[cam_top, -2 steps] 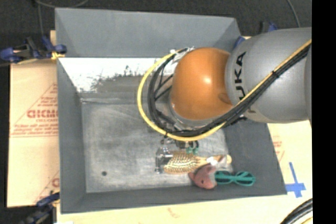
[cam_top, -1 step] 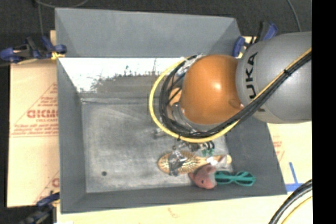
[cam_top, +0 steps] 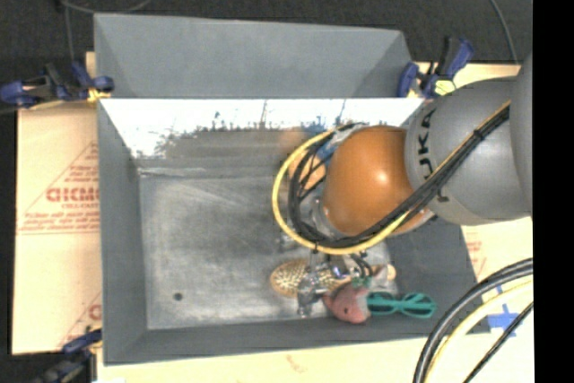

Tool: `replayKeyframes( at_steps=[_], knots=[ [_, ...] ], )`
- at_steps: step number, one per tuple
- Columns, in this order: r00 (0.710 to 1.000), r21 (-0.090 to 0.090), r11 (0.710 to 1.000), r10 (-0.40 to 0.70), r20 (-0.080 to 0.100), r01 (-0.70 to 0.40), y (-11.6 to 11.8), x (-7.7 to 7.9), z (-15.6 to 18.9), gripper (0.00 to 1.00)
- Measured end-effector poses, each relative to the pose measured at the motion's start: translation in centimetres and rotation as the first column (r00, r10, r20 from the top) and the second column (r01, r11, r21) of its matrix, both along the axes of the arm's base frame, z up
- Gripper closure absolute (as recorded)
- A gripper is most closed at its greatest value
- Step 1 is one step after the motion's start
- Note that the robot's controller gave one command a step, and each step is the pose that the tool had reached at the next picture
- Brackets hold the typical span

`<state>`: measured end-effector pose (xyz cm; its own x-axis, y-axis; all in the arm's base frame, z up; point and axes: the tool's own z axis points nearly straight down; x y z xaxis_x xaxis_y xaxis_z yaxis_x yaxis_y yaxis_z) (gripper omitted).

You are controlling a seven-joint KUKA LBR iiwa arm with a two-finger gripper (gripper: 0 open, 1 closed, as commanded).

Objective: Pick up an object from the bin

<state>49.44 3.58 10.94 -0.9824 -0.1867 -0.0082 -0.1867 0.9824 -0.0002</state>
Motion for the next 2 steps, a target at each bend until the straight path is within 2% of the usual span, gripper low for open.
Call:
replayKeyframes(
  at_steps=[1,2],
  knots=[
    [0.971,0.002,0.971,0.241,0.000,-0.241,-2.03,0.61,-3.56,1.00],
    [0.971,0.002,0.971,0.239,0.000,-0.239,-2.03,0.61,-3.56,1.00]
  ],
)
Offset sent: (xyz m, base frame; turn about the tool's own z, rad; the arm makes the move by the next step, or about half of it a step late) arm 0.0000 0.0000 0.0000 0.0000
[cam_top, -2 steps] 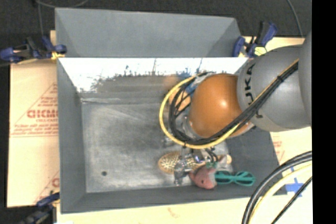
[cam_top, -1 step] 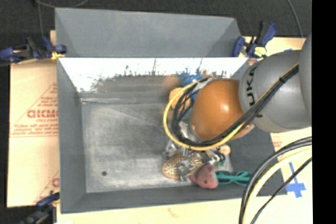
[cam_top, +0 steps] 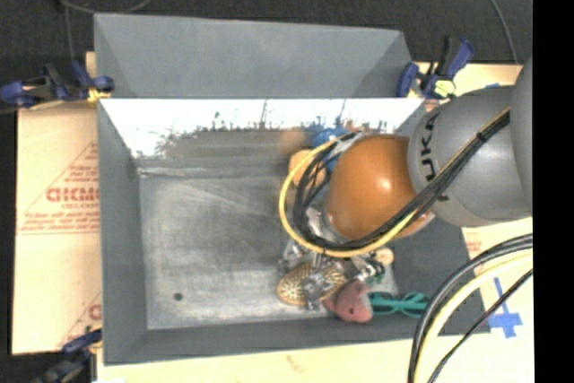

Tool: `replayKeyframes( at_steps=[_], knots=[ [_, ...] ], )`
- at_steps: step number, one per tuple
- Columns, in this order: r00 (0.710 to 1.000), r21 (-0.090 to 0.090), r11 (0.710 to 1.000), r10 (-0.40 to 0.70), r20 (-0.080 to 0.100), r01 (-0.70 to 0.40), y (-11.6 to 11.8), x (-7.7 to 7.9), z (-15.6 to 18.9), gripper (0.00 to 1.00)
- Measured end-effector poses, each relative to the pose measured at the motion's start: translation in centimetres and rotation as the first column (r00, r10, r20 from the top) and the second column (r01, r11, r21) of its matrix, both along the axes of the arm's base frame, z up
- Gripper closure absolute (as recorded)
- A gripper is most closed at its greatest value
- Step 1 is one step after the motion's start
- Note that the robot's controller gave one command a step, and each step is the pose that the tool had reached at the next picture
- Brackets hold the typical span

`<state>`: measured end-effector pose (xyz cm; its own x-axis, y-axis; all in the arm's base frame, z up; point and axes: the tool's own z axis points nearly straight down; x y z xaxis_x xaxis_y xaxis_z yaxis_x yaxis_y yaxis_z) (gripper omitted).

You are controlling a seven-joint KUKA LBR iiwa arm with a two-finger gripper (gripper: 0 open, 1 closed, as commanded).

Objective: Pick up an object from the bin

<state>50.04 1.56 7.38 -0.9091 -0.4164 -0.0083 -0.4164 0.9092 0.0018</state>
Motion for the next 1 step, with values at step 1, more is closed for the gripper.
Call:
replayKeyframes(
  at_steps=[1],
  knots=[
    [0.994,-0.003,0.994,0.109,-0.004,-0.109,3.39,0.96,13.58,1.00]
  ],
)
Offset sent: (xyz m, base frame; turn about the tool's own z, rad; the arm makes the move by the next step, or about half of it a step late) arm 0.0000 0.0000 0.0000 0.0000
